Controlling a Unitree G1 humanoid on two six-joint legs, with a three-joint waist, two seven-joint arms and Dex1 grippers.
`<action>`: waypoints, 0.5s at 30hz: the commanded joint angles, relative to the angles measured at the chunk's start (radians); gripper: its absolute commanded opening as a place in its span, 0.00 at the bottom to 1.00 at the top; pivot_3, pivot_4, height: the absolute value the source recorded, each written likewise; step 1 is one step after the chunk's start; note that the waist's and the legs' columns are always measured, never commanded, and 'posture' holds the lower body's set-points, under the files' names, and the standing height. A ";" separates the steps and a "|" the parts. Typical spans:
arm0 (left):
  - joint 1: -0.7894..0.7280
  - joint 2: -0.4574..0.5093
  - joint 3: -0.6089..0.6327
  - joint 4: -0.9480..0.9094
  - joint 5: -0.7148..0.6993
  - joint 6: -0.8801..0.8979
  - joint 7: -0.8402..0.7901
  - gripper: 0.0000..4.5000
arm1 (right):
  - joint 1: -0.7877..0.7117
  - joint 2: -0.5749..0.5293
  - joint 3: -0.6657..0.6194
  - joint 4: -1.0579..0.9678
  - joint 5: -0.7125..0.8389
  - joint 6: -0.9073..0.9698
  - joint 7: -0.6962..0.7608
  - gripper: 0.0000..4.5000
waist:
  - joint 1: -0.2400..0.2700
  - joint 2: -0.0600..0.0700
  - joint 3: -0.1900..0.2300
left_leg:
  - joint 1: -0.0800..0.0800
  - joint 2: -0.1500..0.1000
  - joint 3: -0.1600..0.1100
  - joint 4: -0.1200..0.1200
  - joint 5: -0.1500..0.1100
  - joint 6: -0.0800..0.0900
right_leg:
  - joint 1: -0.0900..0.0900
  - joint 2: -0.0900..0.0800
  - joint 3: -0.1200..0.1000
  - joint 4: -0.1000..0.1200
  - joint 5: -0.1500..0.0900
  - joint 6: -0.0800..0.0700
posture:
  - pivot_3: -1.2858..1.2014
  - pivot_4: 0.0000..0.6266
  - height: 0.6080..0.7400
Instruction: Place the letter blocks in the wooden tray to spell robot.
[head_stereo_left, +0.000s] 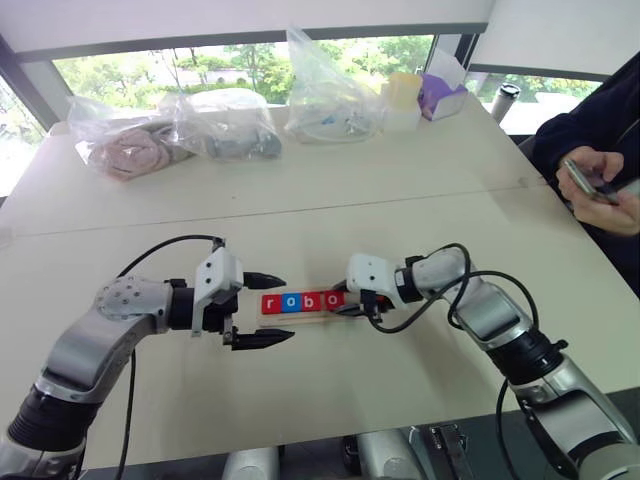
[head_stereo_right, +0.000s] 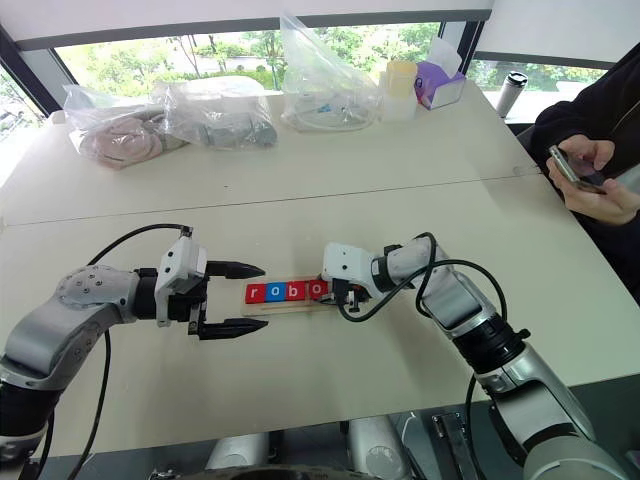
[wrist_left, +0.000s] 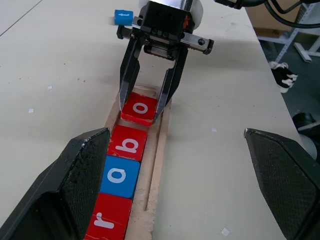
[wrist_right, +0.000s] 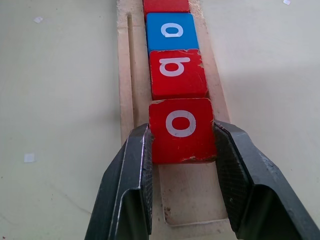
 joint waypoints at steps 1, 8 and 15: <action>0.000 -0.001 0.018 -0.026 -0.014 0.001 0.005 1.00 | -0.028 0.021 0.004 -0.005 -0.007 -0.005 0.005 0.26 | 0.000 0.000 0.000 | 0.000 0.000 0.000 0.000 0.000 0.000 | 0.000 0.000 0.000 0.000 0.000 0.000 | 0.52 0.24 1.00; -0.002 -0.005 0.020 -0.030 -0.013 0.007 0.012 1.00 | -0.040 0.032 0.008 0.017 -0.027 -0.025 0.007 0.69 | 0.000 0.000 0.000 | 0.000 0.000 0.000 0.000 0.000 0.000 | 0.000 0.000 0.000 0.000 0.000 0.000 | 0.52 0.24 1.00; -0.001 -0.009 0.017 -0.032 -0.014 0.009 0.018 1.00 | -0.048 0.029 -0.004 0.021 -0.029 -0.029 0.007 0.98 | 0.000 0.000 0.000 | 0.000 0.000 0.000 0.000 0.000 0.000 | 0.000 0.000 0.000 0.000 0.000 0.000 | 0.52 0.24 1.00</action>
